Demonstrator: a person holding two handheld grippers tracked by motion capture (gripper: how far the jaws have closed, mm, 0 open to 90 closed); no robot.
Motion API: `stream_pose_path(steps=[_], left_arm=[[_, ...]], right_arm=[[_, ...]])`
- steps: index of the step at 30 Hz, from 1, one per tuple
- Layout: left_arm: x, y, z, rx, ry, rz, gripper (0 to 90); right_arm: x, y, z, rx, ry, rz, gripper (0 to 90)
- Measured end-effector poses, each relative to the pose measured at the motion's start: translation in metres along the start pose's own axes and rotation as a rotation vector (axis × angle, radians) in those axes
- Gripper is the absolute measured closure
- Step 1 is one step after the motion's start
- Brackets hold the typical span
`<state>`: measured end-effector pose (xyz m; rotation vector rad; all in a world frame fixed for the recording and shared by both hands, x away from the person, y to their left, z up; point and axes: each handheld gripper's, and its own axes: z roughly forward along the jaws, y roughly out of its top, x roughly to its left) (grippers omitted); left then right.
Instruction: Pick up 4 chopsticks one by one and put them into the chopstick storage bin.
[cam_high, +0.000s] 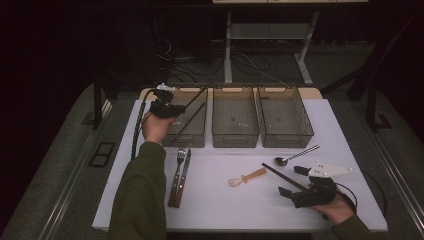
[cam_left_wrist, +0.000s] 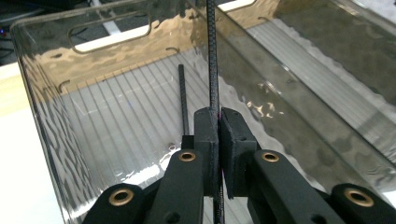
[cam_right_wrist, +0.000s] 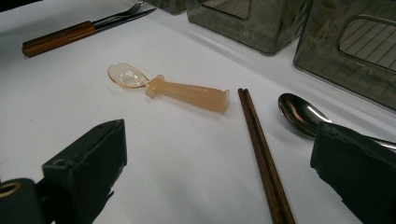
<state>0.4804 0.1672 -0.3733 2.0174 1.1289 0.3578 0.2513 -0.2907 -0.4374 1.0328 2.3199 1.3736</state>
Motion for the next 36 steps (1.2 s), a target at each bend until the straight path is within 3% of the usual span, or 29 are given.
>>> stream_pose_path(steps=[7,26,36], left_arm=[[0.001,-0.005,0.008,0.027,0.023,-0.006,84.7],[0.006,-0.007,0.007,0.019,0.043,-0.016,80.1],[0.002,-0.006,-0.004,-0.007,0.007,-0.009,69.3]], right_arm=[[0.000,0.000,0.000,0.000,0.001,-0.001,3.9],[0.000,0.000,0.000,0.001,0.000,-0.001,3.9],[0.000,0.000,0.000,0.001,-0.001,0.001,3.9]])
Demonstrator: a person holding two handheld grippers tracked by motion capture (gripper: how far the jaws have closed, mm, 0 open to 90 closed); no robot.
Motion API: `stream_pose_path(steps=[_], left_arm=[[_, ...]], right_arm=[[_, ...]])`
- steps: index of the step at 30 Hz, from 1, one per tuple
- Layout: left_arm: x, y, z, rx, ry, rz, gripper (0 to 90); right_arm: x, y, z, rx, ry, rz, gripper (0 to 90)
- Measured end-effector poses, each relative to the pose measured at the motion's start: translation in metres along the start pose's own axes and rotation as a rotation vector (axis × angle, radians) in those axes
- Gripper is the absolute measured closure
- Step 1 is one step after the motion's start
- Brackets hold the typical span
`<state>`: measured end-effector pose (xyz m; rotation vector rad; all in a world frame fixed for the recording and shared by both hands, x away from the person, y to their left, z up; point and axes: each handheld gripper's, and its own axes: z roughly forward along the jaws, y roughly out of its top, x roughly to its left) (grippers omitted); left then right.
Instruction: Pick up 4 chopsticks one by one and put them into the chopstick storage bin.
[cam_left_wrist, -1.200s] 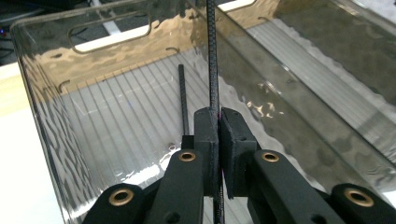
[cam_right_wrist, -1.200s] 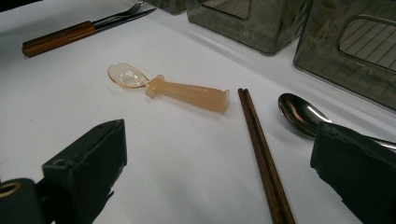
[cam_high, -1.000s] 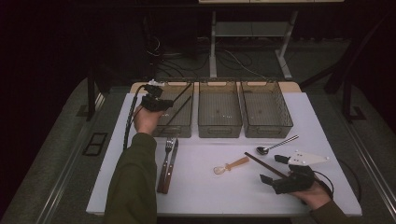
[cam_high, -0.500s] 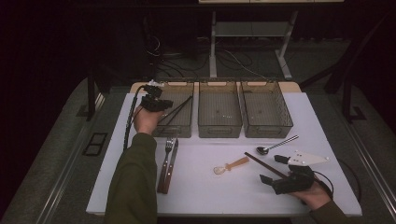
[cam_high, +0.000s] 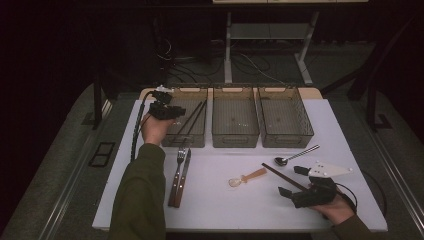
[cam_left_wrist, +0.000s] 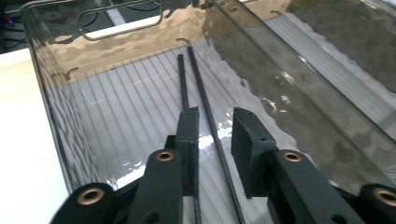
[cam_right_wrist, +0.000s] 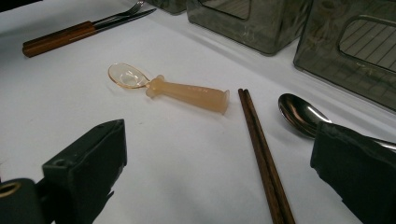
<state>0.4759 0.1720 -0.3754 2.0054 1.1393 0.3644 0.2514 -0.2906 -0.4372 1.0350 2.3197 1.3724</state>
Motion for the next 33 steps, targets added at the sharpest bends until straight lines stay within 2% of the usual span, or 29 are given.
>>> stream_pose_path(steps=[2,8,12,13,16,20,27,29,33], left_arm=[[-0.001,-0.001,-0.003,-0.016,-0.023,0.000,67.2],[-0.006,-0.004,-0.011,-0.029,-0.049,0.023,59.5],[-0.011,-0.009,-0.016,-0.044,-0.090,0.014,53.8],[-0.012,-0.009,-0.018,-0.039,-0.092,0.031,53.0],[-0.017,-0.012,-0.022,-0.047,-0.110,0.040,50.2],[-0.025,-0.017,-0.026,-0.044,-0.132,0.079,46.7],[-0.043,-0.028,-0.038,-0.062,-0.167,0.109,41.0],[-0.048,-0.032,-0.041,-0.065,-0.172,0.128,39.1],[-0.055,-0.043,-0.047,-0.067,-0.188,0.138,35.7]], right_arm=[[-0.001,0.000,0.000,-0.003,0.001,0.003,3.9],[-0.001,0.001,0.002,0.002,0.000,0.002,3.9],[-0.002,0.001,0.001,0.000,-0.002,0.006,3.9],[-0.002,0.001,0.001,-0.003,-0.002,0.007,3.9],[-0.003,0.002,0.002,-0.005,0.000,0.007,3.9],[-0.003,0.002,0.002,-0.003,0.003,0.008,3.9],[-0.003,0.002,0.000,-0.008,-0.002,0.009,3.9],[-0.002,0.002,0.000,-0.010,-0.002,0.005,3.9],[-0.002,0.002,0.001,-0.004,-0.006,0.005,3.9]])
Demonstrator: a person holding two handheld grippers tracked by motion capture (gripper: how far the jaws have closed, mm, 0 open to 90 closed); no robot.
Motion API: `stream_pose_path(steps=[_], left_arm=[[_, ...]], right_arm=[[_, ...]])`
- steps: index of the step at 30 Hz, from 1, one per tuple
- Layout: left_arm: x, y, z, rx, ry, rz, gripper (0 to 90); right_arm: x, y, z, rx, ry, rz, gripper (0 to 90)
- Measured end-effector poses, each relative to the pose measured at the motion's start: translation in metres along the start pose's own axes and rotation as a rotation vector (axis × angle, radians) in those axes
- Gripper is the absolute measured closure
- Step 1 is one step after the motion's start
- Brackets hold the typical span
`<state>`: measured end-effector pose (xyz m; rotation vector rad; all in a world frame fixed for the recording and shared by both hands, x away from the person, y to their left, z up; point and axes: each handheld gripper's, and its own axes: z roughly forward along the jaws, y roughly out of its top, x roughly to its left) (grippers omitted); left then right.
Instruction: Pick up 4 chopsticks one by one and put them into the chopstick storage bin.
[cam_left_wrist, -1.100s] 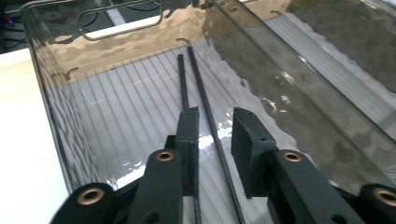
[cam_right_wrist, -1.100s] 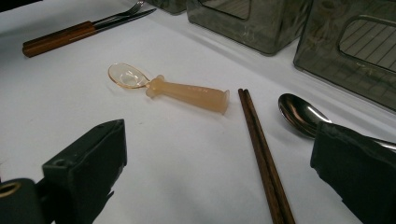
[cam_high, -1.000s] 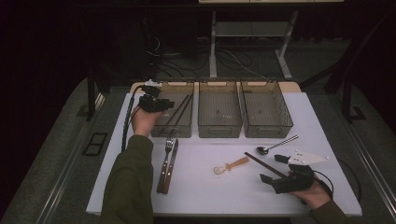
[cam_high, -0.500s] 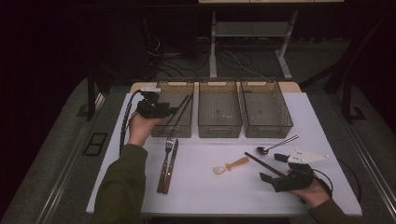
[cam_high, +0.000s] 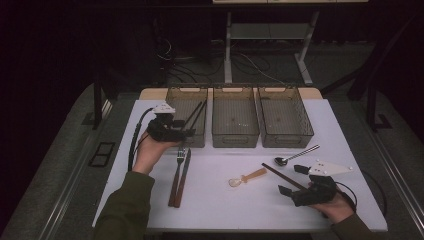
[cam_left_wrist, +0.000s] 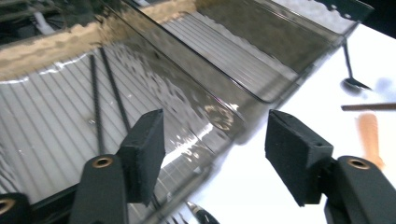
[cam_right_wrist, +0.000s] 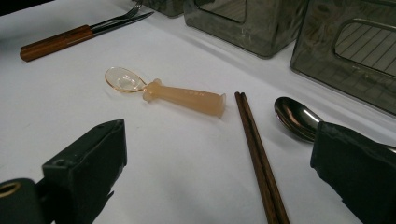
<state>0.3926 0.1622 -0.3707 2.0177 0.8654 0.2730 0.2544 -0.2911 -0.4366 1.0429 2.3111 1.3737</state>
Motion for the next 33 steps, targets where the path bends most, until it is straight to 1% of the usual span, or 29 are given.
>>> stream_pose_path(steps=[4,6,10,14,16,21,23,25,28,31,33], left_arm=[[-0.008,-0.011,-0.003,-0.009,-0.005,0.008,32.7],[-0.011,-0.017,-0.004,-0.011,-0.012,0.001,31.6],[-0.020,-0.026,-0.008,-0.011,-0.017,0.018,28.1],[-0.028,-0.035,-0.012,-0.029,-0.026,0.020,23.4],[-0.034,-0.041,-0.013,-0.026,-0.037,0.032,21.4],[-0.046,-0.053,-0.016,-0.030,-0.043,0.067,15.8],[-0.050,-0.058,-0.016,-0.037,-0.055,0.069,14.5],[-0.054,-0.063,-0.015,-0.022,-0.063,0.083,13.7],[-0.061,-0.069,-0.015,-0.021,-0.070,0.106,12.2],[-0.067,-0.076,-0.015,-0.019,-0.081,0.110,9.0],[-0.070,-0.080,-0.015,-0.008,-0.091,0.119,7.1]], right_arm=[[0.000,0.000,0.001,0.001,0.000,0.000,3.9],[0.001,0.000,0.001,0.005,-0.001,0.004,3.9],[0.001,0.000,0.000,0.005,0.000,0.004,3.9],[0.001,0.000,0.000,0.005,0.000,0.004,3.9],[0.001,0.000,0.000,0.005,-0.001,0.002,3.9],[0.002,0.000,0.000,0.005,-0.001,-0.002,3.9],[0.002,0.000,0.000,0.005,-0.001,-0.003,3.9],[0.002,0.000,0.000,0.006,-0.002,-0.002,3.9],[0.003,0.000,0.000,0.006,-0.002,-0.003,3.9],[0.003,0.000,0.000,0.004,-0.002,-0.006,3.9],[0.003,0.000,0.000,0.004,-0.002,-0.006,3.9]])
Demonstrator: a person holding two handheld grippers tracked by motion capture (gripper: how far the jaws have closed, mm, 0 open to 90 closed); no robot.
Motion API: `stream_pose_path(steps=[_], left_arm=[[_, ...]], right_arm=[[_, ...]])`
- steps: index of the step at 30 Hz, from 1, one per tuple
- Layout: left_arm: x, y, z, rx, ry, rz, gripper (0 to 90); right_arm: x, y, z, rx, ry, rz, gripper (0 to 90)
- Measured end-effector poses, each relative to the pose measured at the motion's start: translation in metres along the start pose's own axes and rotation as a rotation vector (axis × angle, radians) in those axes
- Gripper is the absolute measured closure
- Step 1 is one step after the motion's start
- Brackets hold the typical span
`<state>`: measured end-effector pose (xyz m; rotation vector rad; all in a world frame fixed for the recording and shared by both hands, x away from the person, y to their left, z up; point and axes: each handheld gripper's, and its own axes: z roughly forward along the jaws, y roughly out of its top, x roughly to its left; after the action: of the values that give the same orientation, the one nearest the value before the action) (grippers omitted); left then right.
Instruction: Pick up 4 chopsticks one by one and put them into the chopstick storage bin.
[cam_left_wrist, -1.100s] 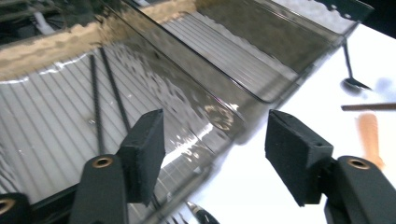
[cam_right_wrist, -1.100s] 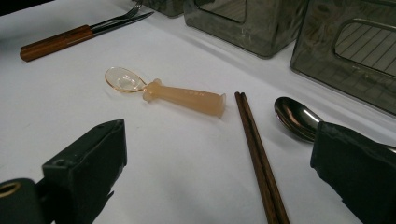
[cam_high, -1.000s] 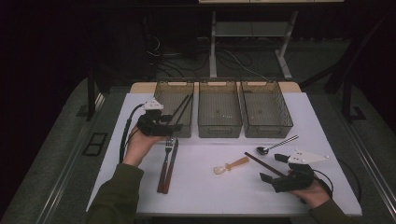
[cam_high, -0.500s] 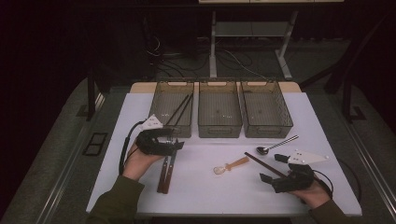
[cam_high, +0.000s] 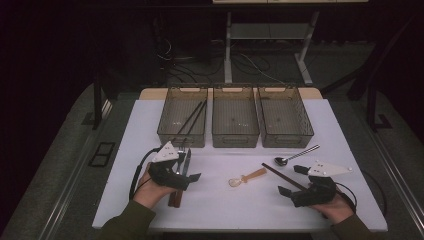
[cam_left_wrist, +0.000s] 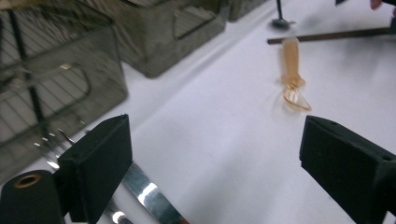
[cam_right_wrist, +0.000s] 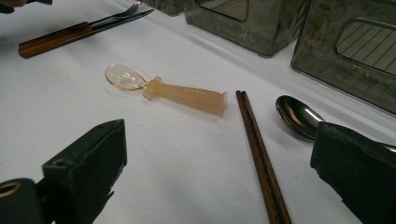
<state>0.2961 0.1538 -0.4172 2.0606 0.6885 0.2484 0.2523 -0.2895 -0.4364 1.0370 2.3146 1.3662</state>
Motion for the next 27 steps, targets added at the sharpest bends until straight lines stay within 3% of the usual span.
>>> stream_pose_path(steps=[12,21,27], left_arm=[[-0.008,-0.015,-0.004,0.019,-0.048,0.000,0.0],[-0.011,-0.017,0.000,0.045,-0.061,0.029,0.0],[-0.010,-0.018,0.000,0.042,-0.066,0.022,0.0]], right_arm=[[-0.004,0.006,-0.006,0.034,-0.006,-0.023,3.9],[-0.019,0.011,-0.019,0.111,-0.060,-0.032,4.1],[-0.027,0.008,-0.022,0.175,-0.065,-0.024,6.1]])
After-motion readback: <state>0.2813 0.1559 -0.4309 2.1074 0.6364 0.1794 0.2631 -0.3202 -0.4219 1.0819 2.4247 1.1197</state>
